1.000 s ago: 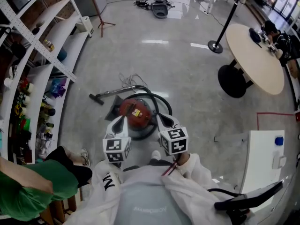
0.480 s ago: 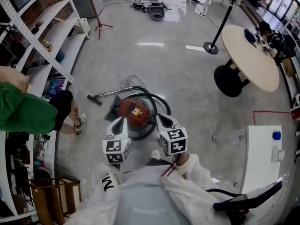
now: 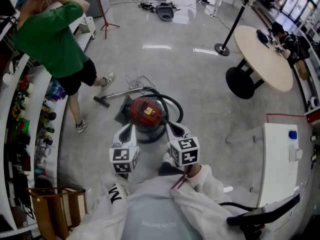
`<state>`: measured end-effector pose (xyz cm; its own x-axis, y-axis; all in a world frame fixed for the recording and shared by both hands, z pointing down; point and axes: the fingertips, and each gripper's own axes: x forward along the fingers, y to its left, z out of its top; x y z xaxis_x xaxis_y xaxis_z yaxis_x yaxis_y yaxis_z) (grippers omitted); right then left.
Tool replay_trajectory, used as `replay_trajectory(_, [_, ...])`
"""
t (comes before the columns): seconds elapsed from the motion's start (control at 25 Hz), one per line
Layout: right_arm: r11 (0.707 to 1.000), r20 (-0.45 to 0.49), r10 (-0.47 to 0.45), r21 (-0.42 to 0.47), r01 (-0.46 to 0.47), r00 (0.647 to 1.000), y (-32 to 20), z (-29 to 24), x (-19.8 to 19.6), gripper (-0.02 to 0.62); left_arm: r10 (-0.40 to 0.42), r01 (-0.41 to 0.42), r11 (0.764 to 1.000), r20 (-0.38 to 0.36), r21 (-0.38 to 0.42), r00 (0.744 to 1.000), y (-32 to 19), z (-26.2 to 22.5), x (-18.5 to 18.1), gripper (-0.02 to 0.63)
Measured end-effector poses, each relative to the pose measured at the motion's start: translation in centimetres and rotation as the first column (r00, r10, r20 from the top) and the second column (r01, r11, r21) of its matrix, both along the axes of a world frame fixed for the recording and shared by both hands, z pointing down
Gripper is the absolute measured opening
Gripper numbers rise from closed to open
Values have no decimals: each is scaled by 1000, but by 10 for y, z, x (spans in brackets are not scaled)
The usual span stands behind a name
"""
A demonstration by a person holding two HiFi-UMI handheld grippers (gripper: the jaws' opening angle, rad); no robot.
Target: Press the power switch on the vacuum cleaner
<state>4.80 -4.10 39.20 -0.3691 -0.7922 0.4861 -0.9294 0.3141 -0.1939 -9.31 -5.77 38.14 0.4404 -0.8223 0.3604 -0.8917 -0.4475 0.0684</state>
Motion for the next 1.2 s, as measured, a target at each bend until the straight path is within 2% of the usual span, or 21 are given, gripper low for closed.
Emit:
replay_trajectory(0.4, [999, -15, 40, 18, -40, 999, 55, -3, -36, 0, 16, -16, 1000, -10, 6, 1000, 50, 4, -44, 0])
replay_trajectory(0.88, [993, -26, 103, 56, -102, 994, 108, -15, -49, 0, 72, -71, 997, -23, 39, 997, 99, -8, -59, 0])
replay_trajectory(1.2, [991, -27, 126, 44, -124, 992, 144, -14, -54, 0, 86, -85, 996, -19, 19, 996, 128, -3, -70, 0])
